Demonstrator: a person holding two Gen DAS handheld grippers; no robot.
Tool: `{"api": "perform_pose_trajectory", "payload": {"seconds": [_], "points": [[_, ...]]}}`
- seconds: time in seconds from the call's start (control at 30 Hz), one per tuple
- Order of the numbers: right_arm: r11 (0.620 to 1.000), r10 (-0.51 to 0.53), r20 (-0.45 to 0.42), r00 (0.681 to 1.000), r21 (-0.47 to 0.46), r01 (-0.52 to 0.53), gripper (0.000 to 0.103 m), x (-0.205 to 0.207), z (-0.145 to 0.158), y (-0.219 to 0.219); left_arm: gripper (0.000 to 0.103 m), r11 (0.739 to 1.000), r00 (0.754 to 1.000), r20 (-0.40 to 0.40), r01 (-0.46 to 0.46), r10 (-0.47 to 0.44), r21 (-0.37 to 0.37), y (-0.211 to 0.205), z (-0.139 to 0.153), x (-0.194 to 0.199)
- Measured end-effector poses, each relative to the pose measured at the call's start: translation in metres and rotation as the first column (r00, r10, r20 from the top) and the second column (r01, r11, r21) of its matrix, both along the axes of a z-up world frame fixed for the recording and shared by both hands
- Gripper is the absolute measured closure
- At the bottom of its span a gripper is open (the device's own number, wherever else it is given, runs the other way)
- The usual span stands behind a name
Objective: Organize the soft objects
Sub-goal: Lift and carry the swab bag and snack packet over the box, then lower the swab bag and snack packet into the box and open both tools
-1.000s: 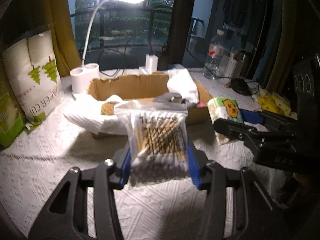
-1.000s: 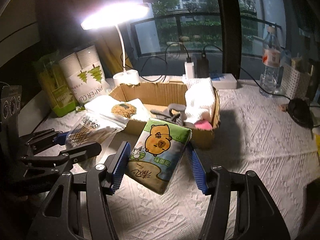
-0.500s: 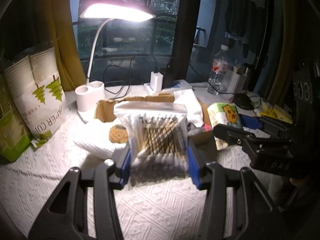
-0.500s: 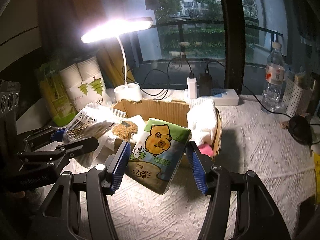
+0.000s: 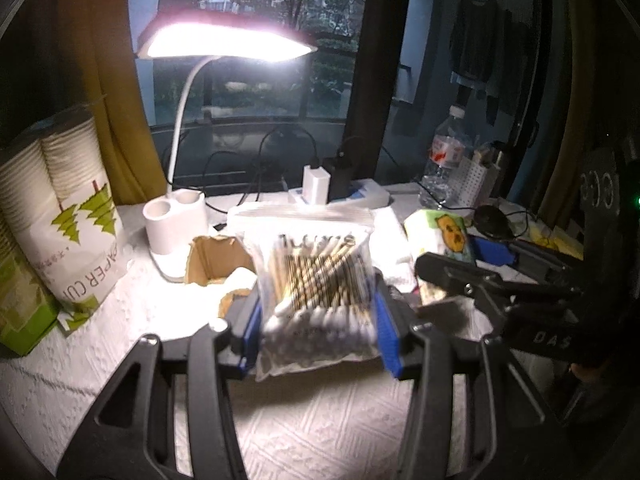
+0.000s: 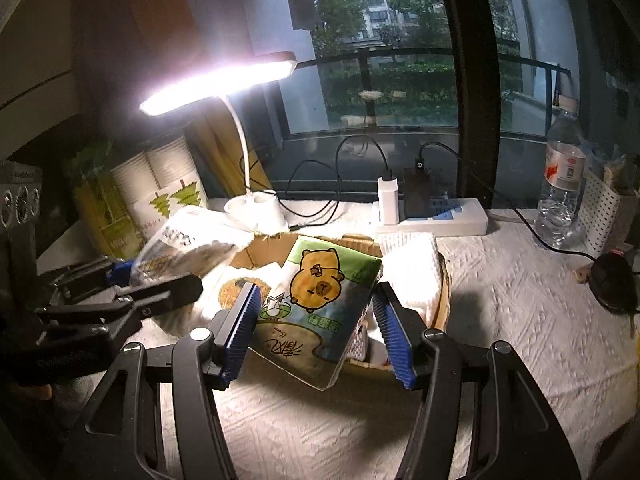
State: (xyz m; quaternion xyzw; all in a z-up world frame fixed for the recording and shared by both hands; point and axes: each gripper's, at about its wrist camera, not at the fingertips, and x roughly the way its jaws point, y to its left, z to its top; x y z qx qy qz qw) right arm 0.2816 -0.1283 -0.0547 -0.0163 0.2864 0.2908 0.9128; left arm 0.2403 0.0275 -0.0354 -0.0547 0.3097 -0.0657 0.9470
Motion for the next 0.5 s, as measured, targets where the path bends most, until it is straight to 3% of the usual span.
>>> {"api": "perform_pose_trajectory", "payload": {"seconds": [0.5], "points": [[0.997,0.009,-0.045,0.999,0.075,-0.006,0.042,0.043,-0.024,0.0,0.054,1.0,0.997,-0.083,0.003,-0.005,-0.027,-0.003,-0.034,0.057]]}}
